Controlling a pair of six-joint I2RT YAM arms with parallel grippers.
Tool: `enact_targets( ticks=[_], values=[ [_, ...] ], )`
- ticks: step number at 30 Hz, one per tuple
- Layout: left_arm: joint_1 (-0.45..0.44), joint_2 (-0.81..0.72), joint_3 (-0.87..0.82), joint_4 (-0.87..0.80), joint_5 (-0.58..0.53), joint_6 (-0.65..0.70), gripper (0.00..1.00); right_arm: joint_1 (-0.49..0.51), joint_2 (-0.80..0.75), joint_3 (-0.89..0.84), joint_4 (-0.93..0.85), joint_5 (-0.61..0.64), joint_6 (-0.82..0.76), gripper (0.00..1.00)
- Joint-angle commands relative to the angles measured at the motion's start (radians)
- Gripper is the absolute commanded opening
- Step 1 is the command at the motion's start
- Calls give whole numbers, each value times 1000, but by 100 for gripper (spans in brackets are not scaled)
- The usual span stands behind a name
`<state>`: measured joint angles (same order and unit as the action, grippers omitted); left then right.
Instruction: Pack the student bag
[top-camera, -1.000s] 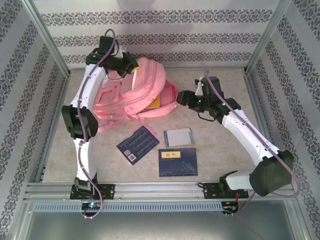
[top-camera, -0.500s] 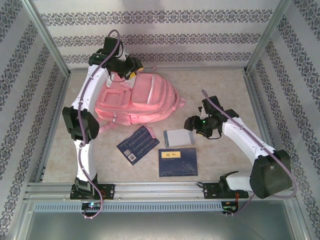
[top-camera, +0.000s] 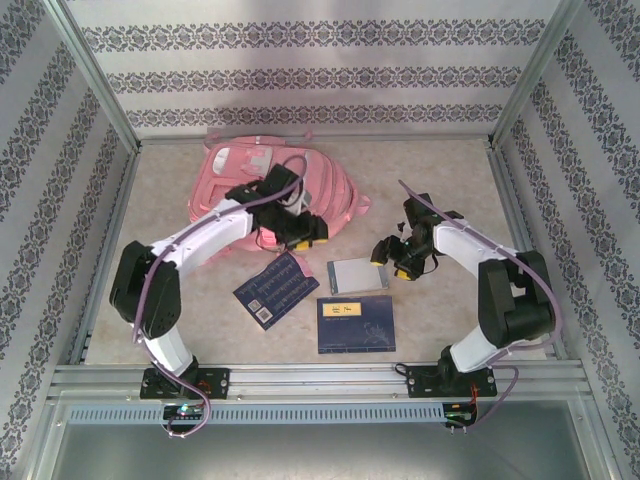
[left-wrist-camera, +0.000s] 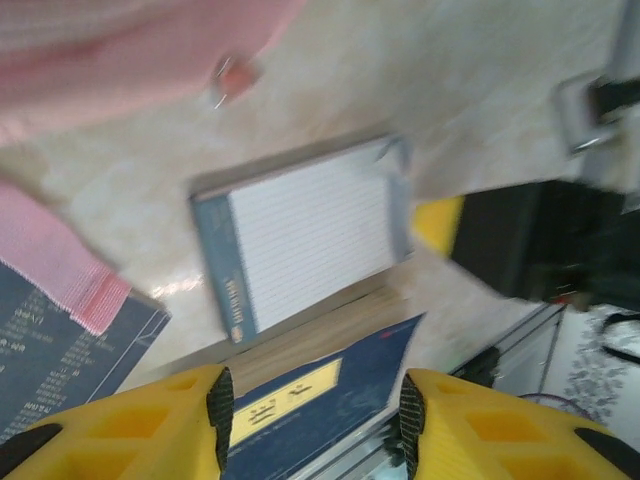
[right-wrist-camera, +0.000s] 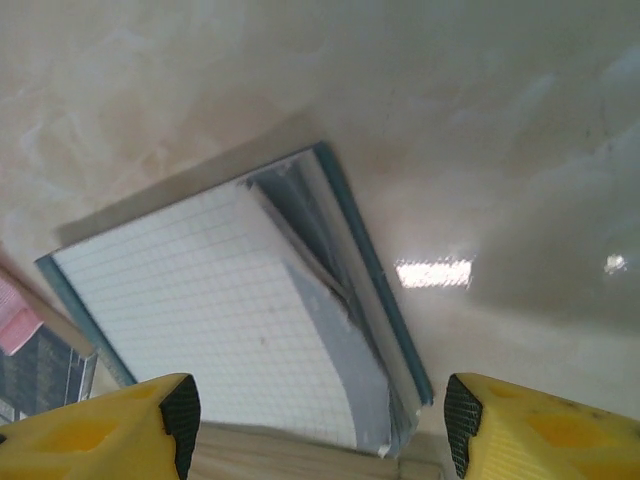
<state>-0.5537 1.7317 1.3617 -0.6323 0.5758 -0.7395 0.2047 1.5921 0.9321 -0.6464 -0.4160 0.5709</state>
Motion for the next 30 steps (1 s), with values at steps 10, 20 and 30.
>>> enact_targets(
  ticks=[10,20,30],
  values=[
    [-52,123,-136,249,37,-53,46,-10,148,36,84,-165,9,56],
    [-57,219,-105,229,78,-35,45,-1,126,16,94,-206,17,43],
    [-58,243,-67,194,89,-12,44,42,62,38,33,-219,11,30]
  ],
)
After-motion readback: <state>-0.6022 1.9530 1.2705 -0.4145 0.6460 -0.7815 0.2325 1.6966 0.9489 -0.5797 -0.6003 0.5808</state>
